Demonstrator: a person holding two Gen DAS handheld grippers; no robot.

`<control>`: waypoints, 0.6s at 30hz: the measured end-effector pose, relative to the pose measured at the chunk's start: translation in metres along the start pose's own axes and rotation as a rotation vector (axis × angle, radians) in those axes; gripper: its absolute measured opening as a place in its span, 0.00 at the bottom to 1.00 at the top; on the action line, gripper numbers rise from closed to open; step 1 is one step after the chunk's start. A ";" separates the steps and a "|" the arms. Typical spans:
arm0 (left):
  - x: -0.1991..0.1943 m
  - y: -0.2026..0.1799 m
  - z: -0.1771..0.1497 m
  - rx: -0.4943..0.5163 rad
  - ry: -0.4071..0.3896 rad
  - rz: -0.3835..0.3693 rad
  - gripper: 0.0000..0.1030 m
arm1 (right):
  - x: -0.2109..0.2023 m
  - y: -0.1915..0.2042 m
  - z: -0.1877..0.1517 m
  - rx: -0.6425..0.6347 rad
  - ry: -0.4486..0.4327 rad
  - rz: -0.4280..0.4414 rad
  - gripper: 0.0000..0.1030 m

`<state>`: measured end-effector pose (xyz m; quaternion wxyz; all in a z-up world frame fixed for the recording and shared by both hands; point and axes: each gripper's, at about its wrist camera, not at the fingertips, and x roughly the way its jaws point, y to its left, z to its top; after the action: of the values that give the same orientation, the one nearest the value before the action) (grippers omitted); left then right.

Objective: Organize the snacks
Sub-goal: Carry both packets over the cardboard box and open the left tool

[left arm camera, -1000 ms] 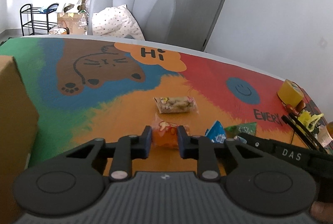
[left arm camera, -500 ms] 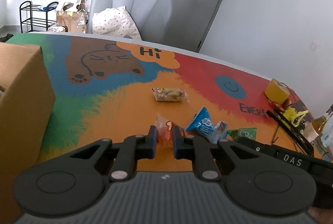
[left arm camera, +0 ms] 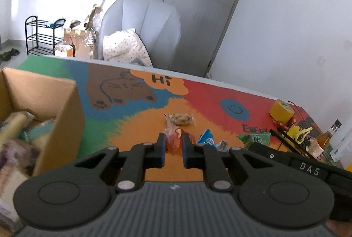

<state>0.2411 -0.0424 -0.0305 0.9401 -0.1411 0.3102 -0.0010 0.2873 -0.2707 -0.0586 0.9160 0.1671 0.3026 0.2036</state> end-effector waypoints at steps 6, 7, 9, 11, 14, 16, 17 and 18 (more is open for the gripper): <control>-0.022 0.009 0.009 0.002 -0.041 0.020 0.13 | -0.001 0.022 0.000 -0.037 -0.010 0.028 0.26; -0.025 0.012 0.010 -0.001 -0.048 0.027 0.13 | -0.001 0.025 0.000 -0.041 -0.011 0.034 0.26; -0.030 0.016 0.012 -0.007 -0.058 0.043 0.13 | -0.001 0.031 0.000 -0.048 -0.011 0.044 0.26; -0.035 0.021 0.014 -0.008 -0.068 0.055 0.13 | 0.000 0.038 0.000 -0.057 -0.011 0.054 0.26; -0.045 0.029 0.017 -0.016 -0.087 0.071 0.13 | 0.002 0.047 0.001 -0.067 -0.007 0.071 0.26; -0.050 0.034 0.019 -0.025 -0.097 0.080 0.13 | 0.002 0.053 0.001 -0.077 -0.008 0.081 0.26; -0.053 0.036 0.019 -0.028 -0.102 0.083 0.13 | 0.002 0.057 0.001 -0.080 -0.008 0.086 0.26; -0.056 0.039 0.020 -0.029 -0.107 0.087 0.13 | 0.003 0.060 0.002 -0.083 -0.008 0.090 0.26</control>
<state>0.2040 0.0052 0.0069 0.9523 -0.1410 0.2655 0.0519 0.2743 -0.2181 -0.0331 0.9132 0.1431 0.2825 0.2565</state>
